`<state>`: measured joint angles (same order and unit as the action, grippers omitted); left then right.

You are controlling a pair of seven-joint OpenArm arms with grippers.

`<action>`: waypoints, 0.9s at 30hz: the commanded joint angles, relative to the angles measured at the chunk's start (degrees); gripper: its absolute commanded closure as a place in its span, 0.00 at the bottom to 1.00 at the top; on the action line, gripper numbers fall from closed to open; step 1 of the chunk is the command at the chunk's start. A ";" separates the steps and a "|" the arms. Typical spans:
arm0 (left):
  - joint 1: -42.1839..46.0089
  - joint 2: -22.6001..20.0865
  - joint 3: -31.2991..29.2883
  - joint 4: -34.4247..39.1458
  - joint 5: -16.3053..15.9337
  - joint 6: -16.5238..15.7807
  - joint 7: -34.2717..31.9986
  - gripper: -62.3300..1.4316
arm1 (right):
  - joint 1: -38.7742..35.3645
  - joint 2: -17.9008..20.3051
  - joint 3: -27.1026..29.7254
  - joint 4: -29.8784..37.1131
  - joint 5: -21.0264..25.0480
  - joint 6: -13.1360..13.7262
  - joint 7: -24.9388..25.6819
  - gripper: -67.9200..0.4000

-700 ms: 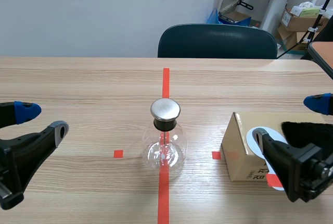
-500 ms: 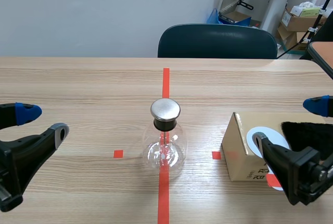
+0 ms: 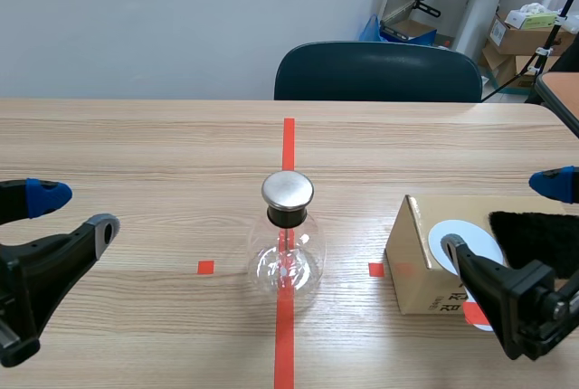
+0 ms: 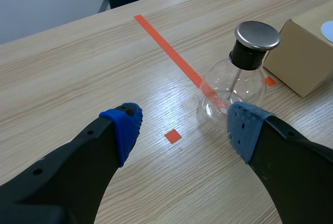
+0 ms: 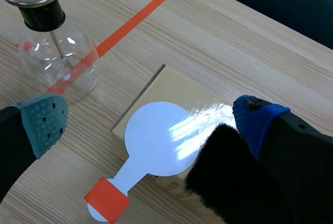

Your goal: Do the electroscope experiment

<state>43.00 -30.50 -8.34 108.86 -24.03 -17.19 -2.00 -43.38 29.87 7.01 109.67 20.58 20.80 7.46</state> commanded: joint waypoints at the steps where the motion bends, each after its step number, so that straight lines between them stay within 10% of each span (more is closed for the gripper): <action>1: 0.15 -0.11 -0.26 0.92 -0.17 -0.13 -0.92 0.39 | 0.50 0.09 0.11 0.90 0.61 0.07 1.55 0.00; 8: 0.15 -0.02 -0.26 0.92 -0.15 -0.13 -0.83 0.39 | -0.48 0.20 0.20 1.33 -3.43 1.38 7.87 0.00; 15: 1.11 -4.37 0.76 0.92 -1.09 -4.35 -0.55 0.34 | -7.93 -0.35 0.52 3.82 -27.19 0.26 25.33 0.00; 27: 2.38 -21.07 12.00 0.92 -0.81 -9.14 -10.64 0.27 | -10.88 -11.85 -5.20 -0.59 -68.52 -27.39 20.57 0.00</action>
<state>45.21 -51.88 3.70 108.86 -24.47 -26.20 -11.60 -54.48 17.74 1.76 109.62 -48.07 -6.00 28.53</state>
